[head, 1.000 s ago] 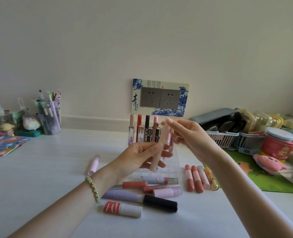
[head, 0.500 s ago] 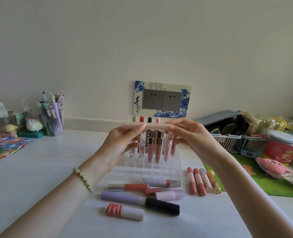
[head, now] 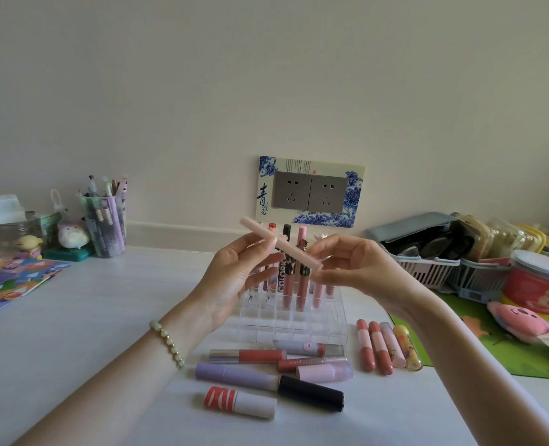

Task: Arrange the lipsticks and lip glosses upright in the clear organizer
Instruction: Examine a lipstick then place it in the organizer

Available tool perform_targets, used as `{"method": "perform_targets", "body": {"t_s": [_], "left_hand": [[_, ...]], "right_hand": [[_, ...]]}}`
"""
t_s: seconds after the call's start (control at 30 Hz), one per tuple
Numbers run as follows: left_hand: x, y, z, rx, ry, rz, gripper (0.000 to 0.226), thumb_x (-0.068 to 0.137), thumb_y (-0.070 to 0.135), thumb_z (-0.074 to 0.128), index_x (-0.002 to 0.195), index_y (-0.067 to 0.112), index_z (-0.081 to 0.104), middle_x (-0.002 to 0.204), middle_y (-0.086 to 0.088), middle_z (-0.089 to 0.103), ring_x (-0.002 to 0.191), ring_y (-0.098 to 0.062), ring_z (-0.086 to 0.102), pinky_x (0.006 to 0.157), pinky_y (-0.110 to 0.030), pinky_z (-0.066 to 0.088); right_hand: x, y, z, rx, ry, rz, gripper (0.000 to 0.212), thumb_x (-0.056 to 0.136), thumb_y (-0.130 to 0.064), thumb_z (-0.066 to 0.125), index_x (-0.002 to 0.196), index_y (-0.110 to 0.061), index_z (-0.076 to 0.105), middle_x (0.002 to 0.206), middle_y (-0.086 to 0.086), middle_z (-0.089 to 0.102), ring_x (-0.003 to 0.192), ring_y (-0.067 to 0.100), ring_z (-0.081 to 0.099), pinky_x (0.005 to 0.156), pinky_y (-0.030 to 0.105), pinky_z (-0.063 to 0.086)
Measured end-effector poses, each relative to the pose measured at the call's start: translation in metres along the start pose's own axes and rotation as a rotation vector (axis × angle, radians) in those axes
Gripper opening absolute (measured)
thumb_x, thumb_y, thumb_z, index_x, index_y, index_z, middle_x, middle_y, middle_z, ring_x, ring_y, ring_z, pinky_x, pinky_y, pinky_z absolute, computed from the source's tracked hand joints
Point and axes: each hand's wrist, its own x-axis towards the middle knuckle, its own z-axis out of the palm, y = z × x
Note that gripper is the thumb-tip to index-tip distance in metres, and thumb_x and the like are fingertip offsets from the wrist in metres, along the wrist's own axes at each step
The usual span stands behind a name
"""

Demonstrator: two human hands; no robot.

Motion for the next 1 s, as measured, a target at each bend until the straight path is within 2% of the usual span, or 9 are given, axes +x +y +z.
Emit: {"method": "perform_targets", "body": {"t_s": [0.23, 0.33, 0.47, 0.6, 0.7, 0.87, 1.0], "left_hand": [[0.0002, 0.0014, 0.0014, -0.049, -0.026, 0.003, 0.030, 0.072, 0.025, 0.065, 0.101, 0.020, 0.067, 0.086, 0.006, 0.073, 0.081, -0.007, 0.070, 0.065, -0.017, 0.055], [0.0005, 0.0007, -0.0002, -0.028, -0.001, 0.030, 0.028, 0.071, 0.026, 0.067, 0.098, 0.019, 0.068, 0.082, 0.007, 0.072, 0.080, -0.007, 0.069, 0.066, -0.017, 0.055], [-0.0011, -0.0029, -0.0001, 0.123, 0.019, 0.115, 0.027, 0.070, 0.022, 0.070, 0.096, 0.016, 0.070, 0.077, 0.004, 0.072, 0.075, -0.011, 0.070, 0.064, -0.017, 0.054], [-0.0040, -0.0037, 0.0028, 0.174, -0.018, 0.161, 0.029, 0.068, 0.016, 0.071, 0.097, 0.018, 0.071, 0.080, 0.001, 0.075, 0.073, -0.011, 0.071, 0.064, -0.017, 0.055], [-0.0037, -0.0036, 0.0032, 0.143, -0.014, 0.155, 0.029, 0.068, 0.016, 0.071, 0.097, 0.020, 0.072, 0.082, 0.000, 0.075, 0.075, -0.012, 0.071, 0.066, -0.018, 0.055], [-0.0025, -0.0043, 0.0018, 0.071, 0.014, 0.115, 0.028, 0.068, 0.018, 0.071, 0.096, 0.017, 0.071, 0.085, 0.000, 0.075, 0.082, -0.012, 0.071, 0.065, -0.017, 0.054], [-0.0010, -0.0045, 0.0017, -0.025, 0.012, 0.066, 0.028, 0.067, 0.020, 0.070, 0.094, 0.016, 0.071, 0.088, -0.002, 0.074, 0.087, -0.012, 0.071, 0.066, -0.016, 0.054]], "right_hand": [[-0.0012, -0.0003, 0.0008, 0.037, -0.060, 0.026, 0.034, 0.068, 0.001, 0.073, 0.099, -0.011, 0.063, 0.087, 0.009, 0.071, 0.075, 0.017, 0.066, 0.063, 0.023, 0.054], [0.0000, 0.0002, 0.0010, 0.075, 0.017, 0.015, 0.028, 0.073, -0.008, 0.070, 0.100, -0.012, 0.065, 0.088, 0.008, 0.073, 0.070, 0.014, 0.067, 0.060, 0.021, 0.055], [0.0006, 0.0019, -0.0030, 0.074, 0.115, -0.012, 0.029, 0.076, -0.022, 0.066, 0.103, -0.012, 0.067, 0.089, 0.007, 0.074, 0.071, 0.014, 0.067, 0.061, 0.022, 0.055], [0.0000, 0.0021, -0.0073, 0.075, 0.151, -0.020, 0.028, 0.078, -0.023, 0.064, 0.104, -0.012, 0.068, 0.090, 0.008, 0.073, 0.071, 0.014, 0.065, 0.061, 0.021, 0.053], [-0.0004, 0.0005, -0.0086, 0.086, 0.148, -0.034, 0.023, 0.076, -0.018, 0.067, 0.099, -0.013, 0.069, 0.091, 0.010, 0.072, 0.071, 0.014, 0.065, 0.062, 0.021, 0.054], [-0.0004, 0.0009, -0.0050, 0.078, 0.137, -0.039, 0.012, 0.070, -0.007, 0.072, 0.081, -0.012, 0.069, 0.082, 0.001, 0.073, 0.071, 0.011, 0.065, 0.061, 0.017, 0.052], [0.0004, 0.0003, -0.0031, 0.096, 0.155, -0.068, 0.014, 0.072, 0.001, 0.071, 0.070, -0.012, 0.065, 0.088, 0.003, 0.073, 0.074, 0.013, 0.064, 0.066, 0.017, 0.053]]}}
